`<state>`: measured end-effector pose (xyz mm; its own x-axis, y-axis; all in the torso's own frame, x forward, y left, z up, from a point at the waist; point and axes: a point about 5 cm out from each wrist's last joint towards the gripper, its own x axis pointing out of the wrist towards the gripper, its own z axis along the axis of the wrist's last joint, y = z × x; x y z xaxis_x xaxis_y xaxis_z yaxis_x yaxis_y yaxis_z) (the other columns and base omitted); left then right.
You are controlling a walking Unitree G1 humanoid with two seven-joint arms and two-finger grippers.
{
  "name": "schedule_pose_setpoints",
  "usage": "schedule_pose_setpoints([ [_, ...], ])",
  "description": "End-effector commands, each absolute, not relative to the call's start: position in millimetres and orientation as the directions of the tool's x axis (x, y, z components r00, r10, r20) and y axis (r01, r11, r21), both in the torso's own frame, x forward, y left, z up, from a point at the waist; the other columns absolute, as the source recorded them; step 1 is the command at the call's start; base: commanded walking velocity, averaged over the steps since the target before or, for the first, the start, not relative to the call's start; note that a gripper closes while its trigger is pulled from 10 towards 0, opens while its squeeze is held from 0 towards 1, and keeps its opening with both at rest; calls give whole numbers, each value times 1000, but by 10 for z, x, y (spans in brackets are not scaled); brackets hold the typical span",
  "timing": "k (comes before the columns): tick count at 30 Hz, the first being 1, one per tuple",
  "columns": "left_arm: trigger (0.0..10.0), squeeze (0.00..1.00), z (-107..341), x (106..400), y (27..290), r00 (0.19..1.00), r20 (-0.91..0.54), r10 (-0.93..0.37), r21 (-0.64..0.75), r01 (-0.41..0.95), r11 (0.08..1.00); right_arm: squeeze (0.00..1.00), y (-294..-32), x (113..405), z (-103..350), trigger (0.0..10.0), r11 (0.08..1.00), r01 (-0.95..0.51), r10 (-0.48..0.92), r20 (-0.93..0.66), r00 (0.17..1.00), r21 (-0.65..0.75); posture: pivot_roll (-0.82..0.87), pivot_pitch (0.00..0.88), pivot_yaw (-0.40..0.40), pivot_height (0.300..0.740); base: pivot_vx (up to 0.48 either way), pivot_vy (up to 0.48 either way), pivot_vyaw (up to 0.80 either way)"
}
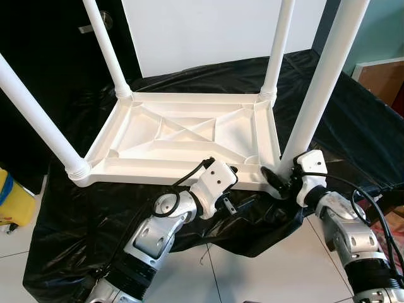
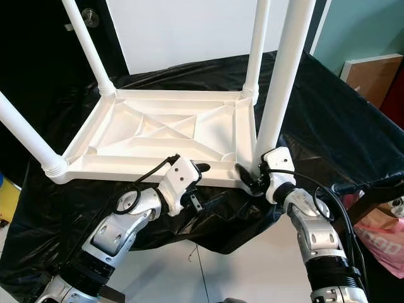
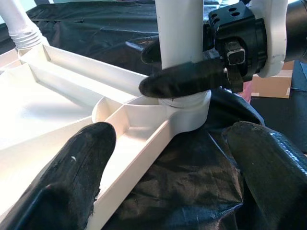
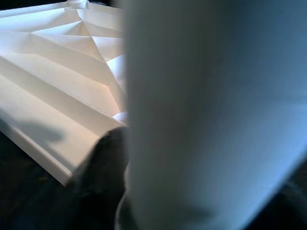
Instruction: Building children table
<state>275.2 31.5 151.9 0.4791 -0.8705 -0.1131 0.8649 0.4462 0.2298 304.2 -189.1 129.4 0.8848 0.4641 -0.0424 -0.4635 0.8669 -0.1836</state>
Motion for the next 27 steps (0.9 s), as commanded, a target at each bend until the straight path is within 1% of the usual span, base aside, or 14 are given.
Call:
schedule_pose_setpoints([
  [1,10000,0,1506,2769,337,482,-125,-867,238,863,445,0,-1771,3025,1207,0,831,-529,524,-80,848,-170,-183,21,-1,740,0,0,0],
  [4,10000,0,1500,2762,345,484,-127,-866,241,862,446,0,-1773,3013,1186,0,827,-539,532,-88,842,-159,-184,20,-1,740,0,0,0],
  [5,10000,0,1498,2762,348,484,-128,-866,242,862,446,0,-1779,3014,1177,275,832,-535,527,-91,845,-148,-184,19,0,740,0,0,0],
  [6,10000,0,1499,2765,350,484,-128,-866,242,862,446,0,-1785,3018,1173,10000,839,-527,519,-92,850,-138,-185,19,2,740,0,0,0],
  [12,10000,0,1502,2770,352,483,-129,-866,243,862,445,0,-1804,3038,1155,10000,860,-494,484,-99,869,-131,-187,18,5,740,0,0,0],
  [16,10000,0,1499,2767,347,478,-131,-868,244,865,439,0,-1815,3060,1088,10000,900,-415,402,-112,909,-135,-189,17,8,740,0,0,0],
  [17,10000,0,1499,2767,347,478,-131,-868,244,865,439,0,-1815,3060,1088,10000,900,-415,402,-112,909,-135,-189,17,8,740,0,0,0],
  [18,10000,0,1499,2765,346,477,-132,-869,244,865,437,0,-1791,3055,1052,10000,918,-375,362,-115,925,-130,-189,21,11,740,0,0,0],
  [26,10000,0,1498,2761,344,475,-133,-870,244,866,436,0,-1767,3052,1033,10000,928,-351,337,-116,934,-127,-188,22,12,740,0,0,0],
  [27,10000,0,1497,2759,344,474,-134,-870,244,867,435,0,-1744,3054,1027,10000,939,-322,309,-112,944,-120,-186,24,12,740,0,0,0],
])
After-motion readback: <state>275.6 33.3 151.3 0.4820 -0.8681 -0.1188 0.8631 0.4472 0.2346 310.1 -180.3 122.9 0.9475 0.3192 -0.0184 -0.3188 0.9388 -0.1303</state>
